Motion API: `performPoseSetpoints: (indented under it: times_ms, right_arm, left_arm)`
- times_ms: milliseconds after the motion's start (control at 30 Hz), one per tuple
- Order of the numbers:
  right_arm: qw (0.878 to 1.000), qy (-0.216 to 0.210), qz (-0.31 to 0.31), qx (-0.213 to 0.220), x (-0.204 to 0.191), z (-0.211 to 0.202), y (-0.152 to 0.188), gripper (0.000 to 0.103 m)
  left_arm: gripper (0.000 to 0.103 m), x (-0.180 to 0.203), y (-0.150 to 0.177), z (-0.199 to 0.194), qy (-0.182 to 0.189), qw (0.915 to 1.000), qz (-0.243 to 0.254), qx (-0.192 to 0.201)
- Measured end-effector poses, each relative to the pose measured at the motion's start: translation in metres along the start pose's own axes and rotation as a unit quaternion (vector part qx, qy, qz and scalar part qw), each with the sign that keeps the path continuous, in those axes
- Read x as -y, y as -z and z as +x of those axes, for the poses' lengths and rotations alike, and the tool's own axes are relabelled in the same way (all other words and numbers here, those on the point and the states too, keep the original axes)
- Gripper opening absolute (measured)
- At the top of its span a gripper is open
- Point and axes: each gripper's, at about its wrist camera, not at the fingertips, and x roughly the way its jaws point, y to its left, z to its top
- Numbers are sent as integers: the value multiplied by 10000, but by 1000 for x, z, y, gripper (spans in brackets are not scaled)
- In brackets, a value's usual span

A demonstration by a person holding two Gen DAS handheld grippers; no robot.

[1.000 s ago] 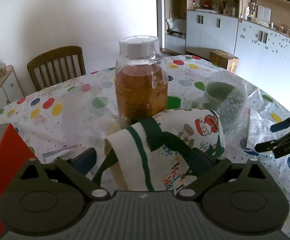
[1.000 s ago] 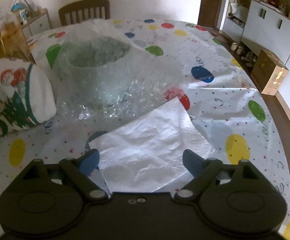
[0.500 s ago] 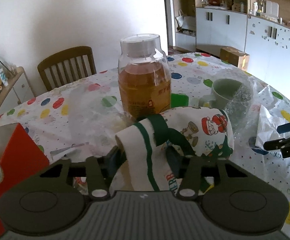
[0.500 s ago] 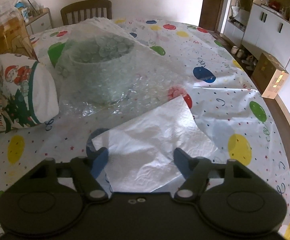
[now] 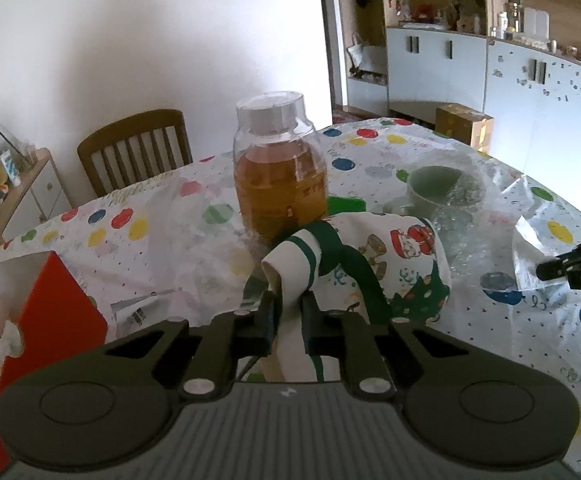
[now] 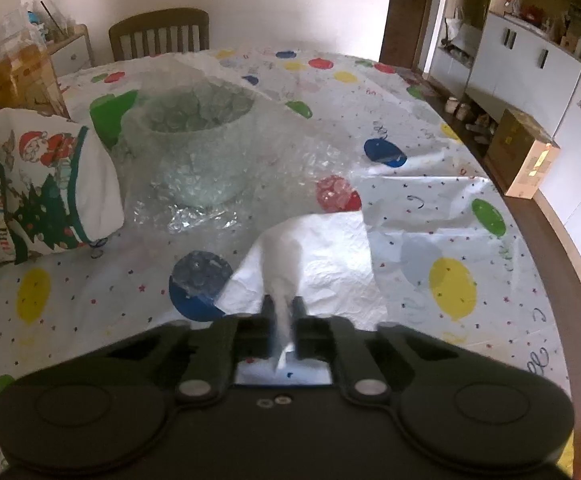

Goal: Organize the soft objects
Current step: 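Grasp the tote bag with the left gripper while the right pinches the tissue, then lift and carry the tote bag and tissue with both grippers over the box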

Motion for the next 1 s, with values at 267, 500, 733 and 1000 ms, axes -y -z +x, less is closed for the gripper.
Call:
performPoseSetpoints:
  times_ms: [267, 500, 733, 1000]
  right_arm:
    - [9996, -156, 24, 235, 3, -29, 3, 3]
    - [9978, -407, 103, 511, -1, -69, 5, 3]
    - [9942, -684, 67, 828, -12, -111, 2, 3]
    - [9895, -1064, -63, 975, -48, -132, -5, 3]
  left_arm:
    - [9, 2, -1, -20, 164, 9997, -59, 174]
    - [8, 5, 5, -45, 270, 9989, -21, 387]
    - [7, -8, 8, -69, 288, 9979, -230, 528]
    - [5, -40, 18, -94, 241, 9966, -512, 593]
